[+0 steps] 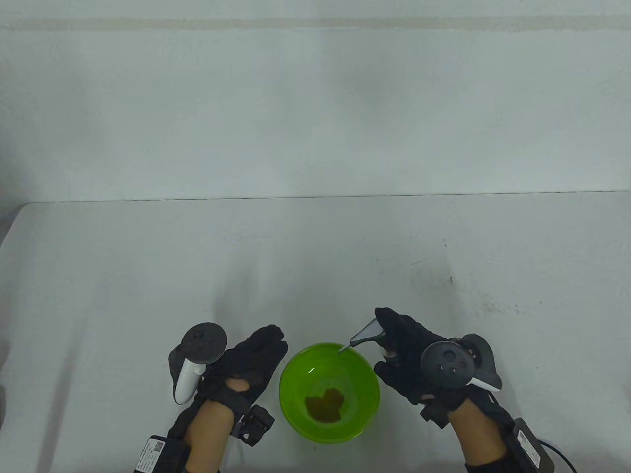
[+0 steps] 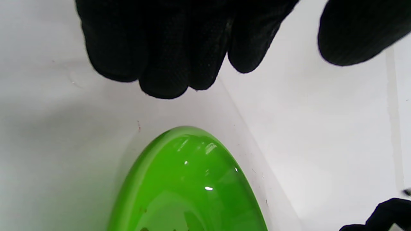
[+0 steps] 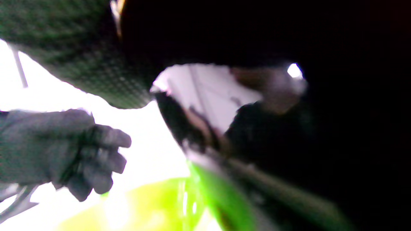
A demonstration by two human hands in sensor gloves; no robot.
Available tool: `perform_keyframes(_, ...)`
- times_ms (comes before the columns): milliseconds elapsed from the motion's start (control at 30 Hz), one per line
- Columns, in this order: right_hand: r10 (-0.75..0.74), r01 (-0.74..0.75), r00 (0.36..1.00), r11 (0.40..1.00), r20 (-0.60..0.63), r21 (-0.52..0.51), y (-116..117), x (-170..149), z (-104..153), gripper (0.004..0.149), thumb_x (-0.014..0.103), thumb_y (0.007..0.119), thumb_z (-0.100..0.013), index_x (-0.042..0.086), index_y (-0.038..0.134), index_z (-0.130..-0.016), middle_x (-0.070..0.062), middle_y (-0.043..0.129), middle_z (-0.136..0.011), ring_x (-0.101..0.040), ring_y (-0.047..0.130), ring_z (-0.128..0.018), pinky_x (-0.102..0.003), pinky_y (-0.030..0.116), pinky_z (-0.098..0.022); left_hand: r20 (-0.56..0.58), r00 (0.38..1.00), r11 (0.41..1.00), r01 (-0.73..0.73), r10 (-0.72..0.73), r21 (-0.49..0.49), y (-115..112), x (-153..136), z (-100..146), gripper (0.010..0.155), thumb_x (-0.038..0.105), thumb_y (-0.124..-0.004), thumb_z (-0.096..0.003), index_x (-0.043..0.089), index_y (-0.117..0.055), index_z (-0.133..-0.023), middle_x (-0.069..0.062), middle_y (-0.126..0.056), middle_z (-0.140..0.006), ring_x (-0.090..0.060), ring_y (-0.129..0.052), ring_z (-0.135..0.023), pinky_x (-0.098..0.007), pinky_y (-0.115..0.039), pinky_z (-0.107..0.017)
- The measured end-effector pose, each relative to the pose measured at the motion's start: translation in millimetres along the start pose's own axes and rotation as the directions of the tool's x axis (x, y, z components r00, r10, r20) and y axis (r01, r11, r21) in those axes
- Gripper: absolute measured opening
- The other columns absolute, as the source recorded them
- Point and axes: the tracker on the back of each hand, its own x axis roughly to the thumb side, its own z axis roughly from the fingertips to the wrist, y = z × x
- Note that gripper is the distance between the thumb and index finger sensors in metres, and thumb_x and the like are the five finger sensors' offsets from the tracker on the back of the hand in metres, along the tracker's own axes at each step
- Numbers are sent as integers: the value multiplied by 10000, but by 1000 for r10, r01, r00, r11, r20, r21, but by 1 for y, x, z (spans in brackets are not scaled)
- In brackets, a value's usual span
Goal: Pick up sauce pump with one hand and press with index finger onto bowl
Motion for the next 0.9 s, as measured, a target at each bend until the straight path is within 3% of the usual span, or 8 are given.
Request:
perform_keyframes(200, -267, 233, 960, 931, -89, -281, -22, -42, -9, 1136, 410, 1064, -394, 408, 76, -954, 11, 547, -998, -400, 968, -688, -569, 913, -492, 3, 1000, 1000, -9, 9, 0, 0, 0, 0, 722, 649, -759, -459, 246, -653, -1048, -96, -763, -1004, -393, -904, -808, -519, -800, -570)
perform_keyframes(400, -255, 116, 946, 841, -198, -528, -34, -88, -24, 1141, 397, 1063, -390, 394, 62, -938, 30, 526, -995, -401, 946, -717, -584, 901, -509, -1, 1000, 1000, -3, 3, -7, -1, -1, -1, 724, 648, -759, -459, 243, -652, -1049, -97, -762, -1005, -394, -903, -809, -519, -799, -571)
perform_keyframes(467, -264, 89, 936, 818, -233, -568, -34, -103, -27, 1145, 393, 1063, -390, 387, 54, -932, 34, 524, -989, -402, 943, -717, -583, 900, -516, -3, 1000, 1000, -2, 2, -10, -1, -2, -1, 723, 648, -760, -458, 244, -652, -1048, -97, -764, -1003, -394, -904, -808, -520, -799, -571)
perform_keyframes(533, -314, 75, 911, 763, -266, -643, -32, -123, -29, 1137, 381, 1061, -394, 374, 58, -930, 23, 519, -983, -409, 934, -717, -590, 896, -516, -4, 1000, 1000, 4, -4, -12, -1, -2, -1, 724, 647, -759, -458, 242, -652, -1049, -100, -764, -1003, -393, -904, -808, -519, -800, -570)
perform_keyframes(767, -243, -99, 892, 718, -381, -689, -21, -163, -27, 1120, 364, 1048, -411, 345, 47, -914, 1, 502, -965, -419, 911, -715, -602, 884, -517, -11, 1000, 1000, 5, -5, -19, -1, -3, -2, 725, 648, -759, -458, 245, -650, -1050, -98, -765, -1004, -394, -904, -809, -520, -799, -571)
perform_keyframes(900, -222, -141, 880, 722, -420, -677, -8, -175, -18, 1115, 372, 1043, -413, 336, 47, -912, 1, 496, -961, -417, 903, -715, -603, 879, -515, -21, 1000, 1000, -2, 2, -13, 3, -5, -3, 725, 646, -760, -457, 242, -652, -1049, -100, -764, -1003, -394, -905, -807, -521, -799, -571)
